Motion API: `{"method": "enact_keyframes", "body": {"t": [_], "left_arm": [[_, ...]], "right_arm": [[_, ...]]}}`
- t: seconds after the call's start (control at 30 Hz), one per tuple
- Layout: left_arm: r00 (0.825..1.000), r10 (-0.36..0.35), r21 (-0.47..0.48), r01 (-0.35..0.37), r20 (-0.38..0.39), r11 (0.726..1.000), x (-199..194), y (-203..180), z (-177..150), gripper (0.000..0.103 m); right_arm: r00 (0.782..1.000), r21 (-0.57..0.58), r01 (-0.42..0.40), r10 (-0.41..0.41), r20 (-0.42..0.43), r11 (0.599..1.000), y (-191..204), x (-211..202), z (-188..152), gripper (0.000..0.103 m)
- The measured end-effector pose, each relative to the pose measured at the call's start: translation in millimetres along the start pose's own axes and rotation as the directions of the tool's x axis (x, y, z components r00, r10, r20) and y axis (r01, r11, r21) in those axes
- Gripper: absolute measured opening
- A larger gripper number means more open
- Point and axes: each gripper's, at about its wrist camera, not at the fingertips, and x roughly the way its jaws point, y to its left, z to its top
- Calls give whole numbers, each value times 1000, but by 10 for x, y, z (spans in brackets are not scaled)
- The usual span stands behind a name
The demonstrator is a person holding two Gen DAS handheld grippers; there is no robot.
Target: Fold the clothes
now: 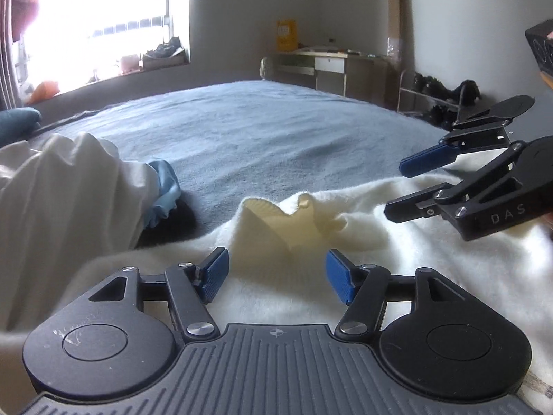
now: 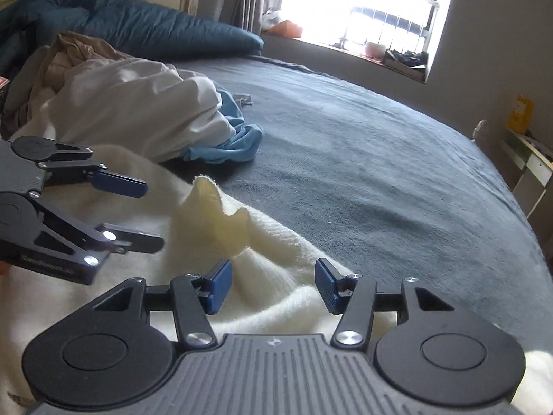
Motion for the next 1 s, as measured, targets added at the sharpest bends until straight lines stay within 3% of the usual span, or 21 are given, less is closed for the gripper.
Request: {"method": "enact_keyframes", "body": {"t": [0.07, 0.1, 0.27, 0.3, 0.33, 0.4, 0.5, 0.6, 0.7, 0.83, 0.9, 0.93, 0.97, 1.0], "left_arm": [[999, 30, -17, -31, -24, 999, 162, 22, 20, 54], [998, 45, -25, -46, -37, 999, 243, 32, 30, 45], [993, 93, -107, -101, -74, 989, 442, 194, 64, 17], [993, 97, -116, -104, -70, 988, 450, 218, 73, 12], [993, 101, -119, -107, -56, 987, 433, 227, 86, 10], [994, 110, -124, -112, -27, 986, 399, 246, 113, 6], [993, 114, -133, -112, 11, 985, 391, 312, 191, 5], [992, 117, -142, -109, 47, 984, 393, 386, 280, 5], [990, 122, -153, -110, 74, 982, 417, 461, 353, 5], [990, 140, -152, -134, 25, 979, 629, 511, 266, 6], [991, 134, -155, -136, -22, 978, 724, 516, 218, 14], [990, 133, -163, -138, -42, 977, 753, 529, 204, 18], [990, 131, -181, -138, -51, 974, 747, 557, 208, 29], [991, 124, -207, -132, -52, 969, 719, 596, 225, 37]], "right_arm": [[999, 1, -35, 35, -4, 999, 19, 161, 54, 55], [999, -3, -36, 36, -7, 999, 31, 237, 78, 55], [995, 16, -23, 25, -92, 1000, -17, 780, 178, 52], [994, 28, -11, 14, -109, 1000, -36, 865, 185, 47], [992, 47, 4, 1, -124, 999, -66, 941, 188, 30], [992, 121, 50, -35, -124, 991, -187, 974, 194, 7], [999, 276, 12, -1, -40, 961, -461, 803, 257, 6], [999, 350, -35, 26, 32, 936, -665, 695, 347, 6], [999, 396, -45, 35, 32, 917, -736, 861, 381, 6], [999, 428, -22, 30, -13, 904, -739, 1247, 287, 6], [998, 450, -19, 44, -45, 893, -756, 1410, 201, 7], [998, 473, -26, 53, -43, 881, -790, 1422, 178, 12], [997, 497, -36, 65, -41, 867, -837, 1410, 170, 16], [996, 526, -51, 81, -36, 849, -910, 1347, 191, 33]]}}
